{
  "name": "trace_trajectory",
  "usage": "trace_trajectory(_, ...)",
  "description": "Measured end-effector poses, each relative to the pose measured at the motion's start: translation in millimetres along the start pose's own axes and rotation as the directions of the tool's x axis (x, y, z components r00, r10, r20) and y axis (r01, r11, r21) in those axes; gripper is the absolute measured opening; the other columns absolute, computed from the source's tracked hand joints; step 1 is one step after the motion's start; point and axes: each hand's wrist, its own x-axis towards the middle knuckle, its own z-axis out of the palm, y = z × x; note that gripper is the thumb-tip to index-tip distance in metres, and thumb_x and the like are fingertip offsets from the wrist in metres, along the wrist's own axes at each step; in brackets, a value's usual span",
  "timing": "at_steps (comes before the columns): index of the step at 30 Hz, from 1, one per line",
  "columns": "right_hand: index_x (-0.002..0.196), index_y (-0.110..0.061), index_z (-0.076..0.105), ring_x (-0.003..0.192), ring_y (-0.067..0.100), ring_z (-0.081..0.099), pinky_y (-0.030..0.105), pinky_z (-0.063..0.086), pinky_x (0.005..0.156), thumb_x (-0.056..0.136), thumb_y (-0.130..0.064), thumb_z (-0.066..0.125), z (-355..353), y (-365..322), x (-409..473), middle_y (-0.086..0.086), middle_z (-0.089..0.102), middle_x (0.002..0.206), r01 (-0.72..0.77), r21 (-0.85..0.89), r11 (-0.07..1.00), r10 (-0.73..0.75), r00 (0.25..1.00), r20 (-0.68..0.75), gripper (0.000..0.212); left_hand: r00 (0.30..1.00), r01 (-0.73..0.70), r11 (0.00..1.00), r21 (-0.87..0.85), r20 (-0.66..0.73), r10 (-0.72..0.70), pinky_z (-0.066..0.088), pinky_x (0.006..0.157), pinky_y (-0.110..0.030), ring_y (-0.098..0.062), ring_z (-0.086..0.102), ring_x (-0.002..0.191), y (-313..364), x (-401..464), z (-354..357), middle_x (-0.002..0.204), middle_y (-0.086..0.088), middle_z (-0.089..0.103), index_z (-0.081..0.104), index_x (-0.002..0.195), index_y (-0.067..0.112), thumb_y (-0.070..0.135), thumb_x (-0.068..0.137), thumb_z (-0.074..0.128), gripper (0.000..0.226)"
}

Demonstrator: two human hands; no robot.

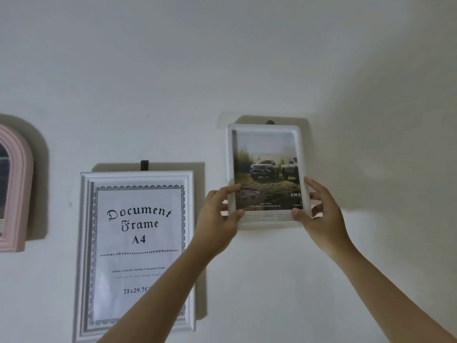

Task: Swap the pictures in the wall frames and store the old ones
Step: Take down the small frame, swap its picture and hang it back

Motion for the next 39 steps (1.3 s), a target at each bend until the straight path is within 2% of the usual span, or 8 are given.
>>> trace_trajectory(4,0.114,-0.053,0.051,0.075,-0.001,0.057,0.014,0.050,0.054,0.074,-0.009,0.077,0,-32,-29,-0.009,0.058,0.099,-0.019,0.073,0.997,0.016,0.999,0.038,0.065,0.995,0.101,0.993,-0.065,0.023,-0.099,0.057,0.079,-0.040,-0.017,0.060,0.098,6,-33,-31,0.121,-0.001,0.056,0.056,0.117,0.036,0.007,0.084,0.066,0.045)
trace_trajectory(8,0.107,-0.046,0.063,0.089,0.014,0.065,0.022,0.055,0.069,0.079,0.001,0.070,14,-64,-81,-0.001,0.065,0.106,-0.083,0.300,0.950,0.059,0.994,0.087,0.055,0.985,0.171,0.970,-0.170,0.034,-0.168,0.057,0.065,-0.026,-0.016,0.062,0.086,9,-90,-68,0.114,0.007,0.061,0.061,0.109,0.040,0.002,0.080,0.068,0.048)
trace_trajectory(11,0.110,-0.035,0.067,0.103,0.023,0.064,0.031,0.055,0.082,0.083,0.006,0.062,33,-83,-132,0.006,0.066,0.116,-0.201,0.467,0.861,0.149,0.978,0.146,0.050,0.963,0.268,0.936,-0.230,0.067,-0.260,0.054,0.058,-0.022,-0.018,0.064,0.083,4,-140,-97,0.107,0.011,0.064,0.064,0.110,0.037,0.000,0.079,0.069,0.048)
trace_trajectory(16,0.124,-0.027,0.059,0.121,0.031,0.053,0.050,0.034,0.110,0.079,-0.020,0.061,74,-110,-221,0.011,0.060,0.128,-0.513,0.579,0.633,0.396,0.858,0.327,0.046,0.900,0.434,0.867,-0.245,0.158,-0.406,0.053,0.060,-0.022,-0.013,0.064,0.077,-17,-226,-147,0.099,0.023,0.065,0.063,0.114,0.030,-0.003,0.080,0.067,0.047)
trace_trajectory(19,0.123,-0.029,0.059,0.126,0.027,0.050,0.048,0.033,0.111,0.090,-0.014,0.054,99,-123,-274,0.006,0.058,0.132,-0.630,0.513,0.583,0.521,0.774,0.358,0.036,0.837,0.542,0.814,-0.210,0.216,-0.502,0.053,0.064,-0.023,-0.011,0.064,0.077,-31,-277,-179,0.095,0.026,0.064,0.061,0.116,0.027,-0.003,0.081,0.066,0.046)
trace_trajectory(24,0.113,-0.033,0.062,0.120,-0.005,0.050,0.018,0.040,0.101,0.095,-0.006,0.050,133,-145,-364,-0.016,0.059,0.129,-0.709,0.394,0.585,0.631,0.703,0.329,0.035,0.700,0.697,0.715,-0.055,0.271,-0.661,0.050,0.079,-0.022,-0.016,0.065,0.097,-50,-358,-221,0.108,0.012,0.066,0.062,0.113,0.030,0.004,0.082,0.067,0.040)
trace_trajectory(28,0.113,-0.030,0.063,0.107,0.000,0.058,0.012,0.043,0.091,0.092,0.000,0.053,148,-170,-429,-0.012,0.068,0.110,-0.707,0.299,0.641,0.625,0.707,0.332,0.038,0.635,0.755,0.653,0.062,0.182,-0.751,0.044,0.082,-0.019,-0.009,0.055,0.112,-52,-398,-239,0.123,0.007,0.056,0.060,0.111,0.032,0.018,0.084,0.066,0.031)
trace_trajectory(39,0.119,-0.031,0.061,0.119,0.001,0.054,0.011,0.040,0.096,0.091,0.001,0.052,181,-241,-533,-0.021,0.062,0.122,-0.676,0.099,0.730,0.604,0.706,0.370,0.043,0.585,0.764,0.645,0.022,0.400,-0.706,0.046,0.055,-0.006,-0.001,0.065,0.073,-24,-402,-248,0.110,0.013,0.060,0.063,0.108,0.043,0.033,0.088,0.061,0.023)
